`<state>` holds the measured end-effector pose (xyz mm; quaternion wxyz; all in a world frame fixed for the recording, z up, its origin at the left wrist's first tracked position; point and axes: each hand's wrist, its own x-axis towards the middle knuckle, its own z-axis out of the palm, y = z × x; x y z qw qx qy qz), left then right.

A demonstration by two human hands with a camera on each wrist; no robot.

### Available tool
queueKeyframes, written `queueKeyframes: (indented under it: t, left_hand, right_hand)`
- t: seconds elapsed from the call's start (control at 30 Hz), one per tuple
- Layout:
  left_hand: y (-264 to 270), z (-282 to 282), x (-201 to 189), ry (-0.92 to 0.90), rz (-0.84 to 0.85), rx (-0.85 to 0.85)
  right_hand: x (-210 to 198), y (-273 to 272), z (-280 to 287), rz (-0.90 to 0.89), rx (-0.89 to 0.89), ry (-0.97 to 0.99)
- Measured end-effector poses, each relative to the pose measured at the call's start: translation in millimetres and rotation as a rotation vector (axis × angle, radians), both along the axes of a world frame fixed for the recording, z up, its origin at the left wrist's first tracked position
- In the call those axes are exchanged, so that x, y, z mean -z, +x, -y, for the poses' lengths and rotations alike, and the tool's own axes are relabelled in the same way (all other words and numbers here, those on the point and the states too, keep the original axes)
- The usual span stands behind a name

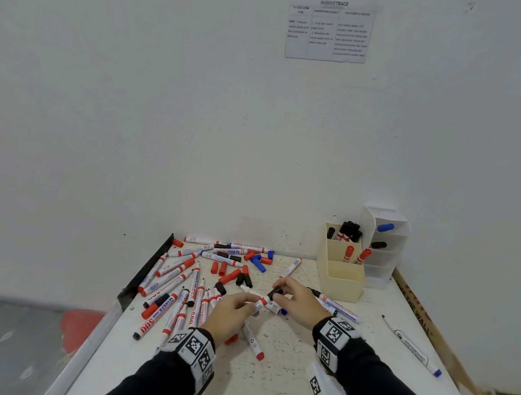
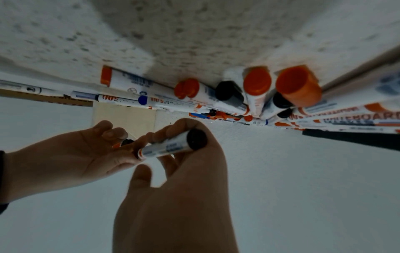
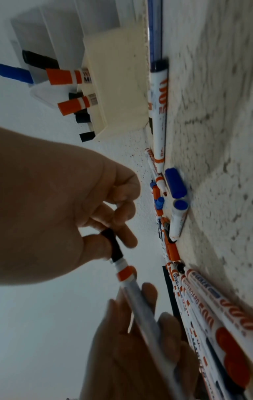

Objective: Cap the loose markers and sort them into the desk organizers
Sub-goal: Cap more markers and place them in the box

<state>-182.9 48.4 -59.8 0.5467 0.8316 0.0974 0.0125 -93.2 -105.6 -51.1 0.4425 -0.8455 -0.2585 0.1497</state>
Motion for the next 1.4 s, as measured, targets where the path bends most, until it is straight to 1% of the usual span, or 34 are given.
queueKeyframes:
  t: [0.1,0.13,0.2,0.27,0.3,0.33,0.4,0.43,0.5,0.57,0.63,0.77,0.83,0.97,1.0,1.03,1.13,1.17,1.2,1.23,1.3,1.4]
  left_hand:
    - [0.1,4.6,1.3,0.123,0.026,0.045]
    - [0.0,6.6,0.5,0.145,0.034,0.046]
    - [1.0,13.2,-1.8,0.130,0.046,0.061]
    - [3.0,19.8,-3.6,0.210,0.047,0.106]
    - [4.0,22.3,-5.8,0.216,0.034,0.116]
    - [4.9,24.8,-8.3,0.122,-0.009,0.117]
    - [6.0,28.0,-15.3,-0.213,-0.144,0.141]
    - [5.8,28.1,-18.5,-0.352,-0.185,0.165]
    - [8.9,27.7,-20.1,-0.483,-0.197,0.200]
    - [11.6,30.3,-21.8,-0.496,-0.181,0.208]
    - [16.1,34.5,-21.2,-0.443,-0.176,0.196]
    - [30.5,41.9,-15.2,-0.272,-0.131,0.147]
    - [38.3,43.3,-12.2,-0.172,-0.124,0.123]
    - [52.4,42.1,-5.6,-0.074,-0.106,0.086]
    - [56.9,41.0,-2.4,-0.001,-0.110,0.085]
    - [61.4,40.3,1.1,0.115,-0.119,0.097]
    - [73.4,42.5,11.6,0.587,-0.166,0.209]
    - [76.2,45.5,13.3,0.749,-0.182,0.255]
    - [77.8,49.0,13.5,0.867,-0.187,0.290]
    - [80.3,52.2,14.1,0.931,-0.188,0.311]
    - [84.7,56.2,16.6,0.966,-0.185,0.304]
    - [91.7,55.2,21.4,0.890,-0.185,0.231]
  right_hand:
    - [-3.4,-4.0,6.5,-0.024,0.014,0.011]
    - [-4.3,-5.0,7.9,-0.003,0.038,-0.004]
    - [-5.5,-7.1,9.1,0.031,0.083,-0.023]
    - [-5.2,-7.2,9.3,0.039,0.098,-0.031]
    - [-5.6,-7.5,9.2,0.033,0.096,-0.031]
    - [-5.2,-7.4,9.8,0.021,0.091,-0.019]
    - [-6.3,-7.5,10.8,-0.006,0.072,0.049]
    - [-8.2,-8.5,11.6,-0.012,0.059,0.099]
    - [-12.7,-8.2,12.0,0.006,0.035,0.163]
    - [-15.7,-4.5,12.9,0.039,0.018,0.154]
    - [-17.2,0.7,15.8,0.058,0.005,0.113]
    - [-20.8,14.2,31.2,0.116,0.021,0.050]
    - [-22.3,22.5,39.7,0.128,0.086,0.085]
    - [-30.3,39.2,54.4,0.086,0.273,0.242]
    - [-33.8,42.9,58.2,0.109,0.311,0.263]
    - [-38.1,46.5,61.8,0.147,0.345,0.286]
    - [-52.8,55.9,71.8,0.275,0.425,0.422]
    - [-57.2,60.2,75.2,0.336,0.454,0.442]
    - [-62.3,64.4,78.8,0.405,0.483,0.433]
    - [-66.0,70.3,82.4,0.468,0.509,0.408]
    - [-70.7,82.1,88.4,0.550,0.534,0.345]
    - [-69.8,95.4,93.2,0.596,0.547,0.239]
